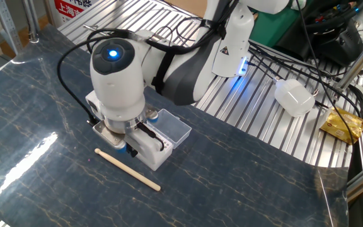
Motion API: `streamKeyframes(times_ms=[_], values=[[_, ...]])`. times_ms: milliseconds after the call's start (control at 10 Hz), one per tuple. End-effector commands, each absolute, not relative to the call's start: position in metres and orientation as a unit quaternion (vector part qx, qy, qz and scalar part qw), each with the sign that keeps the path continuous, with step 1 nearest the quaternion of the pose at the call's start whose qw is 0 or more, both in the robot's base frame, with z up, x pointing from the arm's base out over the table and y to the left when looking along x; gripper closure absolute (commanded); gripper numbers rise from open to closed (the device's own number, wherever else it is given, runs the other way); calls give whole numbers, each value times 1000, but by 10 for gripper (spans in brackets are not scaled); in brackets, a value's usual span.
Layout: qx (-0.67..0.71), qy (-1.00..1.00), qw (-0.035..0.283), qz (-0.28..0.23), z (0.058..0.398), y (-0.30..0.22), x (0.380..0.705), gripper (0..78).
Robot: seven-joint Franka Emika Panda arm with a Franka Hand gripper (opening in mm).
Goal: Insert a medium pipette tip into the holder for medium pipette tips
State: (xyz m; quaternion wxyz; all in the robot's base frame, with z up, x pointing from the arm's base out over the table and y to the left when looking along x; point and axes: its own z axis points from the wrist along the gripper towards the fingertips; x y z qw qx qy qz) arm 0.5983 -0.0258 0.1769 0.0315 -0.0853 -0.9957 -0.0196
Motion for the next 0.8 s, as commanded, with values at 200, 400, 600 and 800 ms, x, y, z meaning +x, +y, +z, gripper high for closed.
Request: streamKeyframes(times_ms=[200, 400, 600, 800], values=[[-83, -996, 32, -13, 178, -27, 600, 764], [-92, -995, 35, -12, 178, -27, 600, 764], [-88, -996, 25, -8, 178, -27, 600, 764], [-80, -997, 11, -5, 178, -27, 600, 764]])
